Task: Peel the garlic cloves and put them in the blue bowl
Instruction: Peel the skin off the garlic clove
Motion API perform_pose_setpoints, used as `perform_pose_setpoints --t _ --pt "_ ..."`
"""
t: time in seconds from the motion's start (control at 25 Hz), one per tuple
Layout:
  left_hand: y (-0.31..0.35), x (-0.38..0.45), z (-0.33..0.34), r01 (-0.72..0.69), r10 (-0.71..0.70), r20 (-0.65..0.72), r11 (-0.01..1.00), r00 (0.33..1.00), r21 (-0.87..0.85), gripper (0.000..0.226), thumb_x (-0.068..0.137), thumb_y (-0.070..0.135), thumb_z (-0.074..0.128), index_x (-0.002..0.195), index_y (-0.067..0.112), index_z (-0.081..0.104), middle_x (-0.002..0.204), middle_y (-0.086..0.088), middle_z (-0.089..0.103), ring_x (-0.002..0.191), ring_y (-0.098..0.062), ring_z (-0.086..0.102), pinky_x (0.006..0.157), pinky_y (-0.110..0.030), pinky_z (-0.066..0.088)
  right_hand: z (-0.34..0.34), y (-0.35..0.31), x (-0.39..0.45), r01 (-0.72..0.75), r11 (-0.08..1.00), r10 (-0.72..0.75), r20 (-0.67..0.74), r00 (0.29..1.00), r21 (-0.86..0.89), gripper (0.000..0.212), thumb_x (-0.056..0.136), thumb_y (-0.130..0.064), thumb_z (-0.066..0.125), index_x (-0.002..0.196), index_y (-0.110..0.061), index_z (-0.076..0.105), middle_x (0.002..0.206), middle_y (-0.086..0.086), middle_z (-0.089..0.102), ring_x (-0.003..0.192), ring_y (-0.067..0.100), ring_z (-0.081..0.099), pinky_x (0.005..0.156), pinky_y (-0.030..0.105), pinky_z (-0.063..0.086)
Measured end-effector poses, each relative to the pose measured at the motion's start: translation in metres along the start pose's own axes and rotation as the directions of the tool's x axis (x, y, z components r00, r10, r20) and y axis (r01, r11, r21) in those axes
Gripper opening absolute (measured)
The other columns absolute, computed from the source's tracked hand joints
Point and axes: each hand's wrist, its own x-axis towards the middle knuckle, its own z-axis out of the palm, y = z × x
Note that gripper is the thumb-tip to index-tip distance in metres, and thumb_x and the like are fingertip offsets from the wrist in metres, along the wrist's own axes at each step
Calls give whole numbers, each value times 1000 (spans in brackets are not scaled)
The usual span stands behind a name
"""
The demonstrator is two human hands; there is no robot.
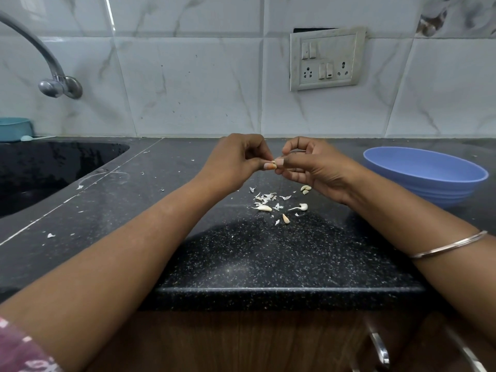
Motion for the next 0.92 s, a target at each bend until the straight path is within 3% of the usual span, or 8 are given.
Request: perform_pose_setpoints --t 0.36,0.56,0.92 --pt "4 0 2 -22 24 -29 998 999 58 8 75 16 77 76 18 70 77 -1 73 76 -18 68 74 -45 55 4 0 0 -13 999 14 -24 1000 43 25 81 11 60 81 -13 51 77 12 62 61 14 63 58 17 53" --pt "3 -1 5 -4 4 -10 1000 1000 0 10 76 15 76 76 17 67 77 -4 73 76 -20 69 75 -46 55 5 -1 -1 -8 999 10 -34 999 35 25 82 10 59 81 -14 50 76 9 60 59 11 61 58 16 52" --pt "5 0 3 61 -62 3 978 998 -199 8 81 7 72 78 10 65 77 -15 71 68 -14 69 61 -21 53 9 -1 0 50 999 -50 -58 997 -4 25 83 7 57 79 -17 50 73 6 56 60 11 57 55 16 50"
